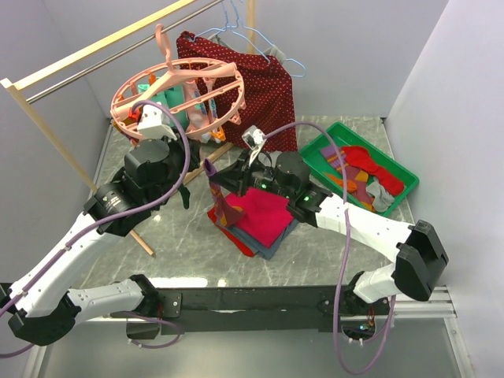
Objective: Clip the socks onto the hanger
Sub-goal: Clamp the sock onto the hanger.
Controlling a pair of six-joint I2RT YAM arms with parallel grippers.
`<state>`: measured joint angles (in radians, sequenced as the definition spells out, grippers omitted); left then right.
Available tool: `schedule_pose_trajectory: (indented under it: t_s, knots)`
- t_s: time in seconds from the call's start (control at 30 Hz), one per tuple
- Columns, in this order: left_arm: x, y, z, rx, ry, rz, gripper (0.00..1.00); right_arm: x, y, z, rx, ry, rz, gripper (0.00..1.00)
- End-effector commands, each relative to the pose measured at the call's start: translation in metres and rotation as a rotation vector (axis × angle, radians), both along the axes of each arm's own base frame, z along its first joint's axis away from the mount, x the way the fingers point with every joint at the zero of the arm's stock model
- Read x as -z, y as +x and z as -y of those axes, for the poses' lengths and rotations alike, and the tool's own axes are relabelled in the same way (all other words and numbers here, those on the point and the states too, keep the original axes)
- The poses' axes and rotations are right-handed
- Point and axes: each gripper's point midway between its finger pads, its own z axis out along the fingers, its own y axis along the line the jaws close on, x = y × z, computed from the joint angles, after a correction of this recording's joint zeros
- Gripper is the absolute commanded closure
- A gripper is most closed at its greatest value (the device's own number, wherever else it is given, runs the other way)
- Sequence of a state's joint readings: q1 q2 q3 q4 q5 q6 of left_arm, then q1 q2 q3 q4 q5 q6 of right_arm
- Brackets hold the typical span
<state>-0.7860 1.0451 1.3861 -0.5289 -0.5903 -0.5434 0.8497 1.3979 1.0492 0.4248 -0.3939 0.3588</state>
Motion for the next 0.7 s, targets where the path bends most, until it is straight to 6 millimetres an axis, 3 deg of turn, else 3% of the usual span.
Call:
schedule_pose_trajectory:
  t_s: [0.0,0.67]
  knots:
    - [-0.022,-0.003,0.002,0.020,-0.062,0.043,0.99,-0.053,-0.002,-0.005,-0.010,0.112,0.097,1.00]
    - [-0.017,-0.002,0.003,0.022,-0.049,0.029,0.99,-0.070,0.006,-0.012,0.001,0.136,0.130,1.00]
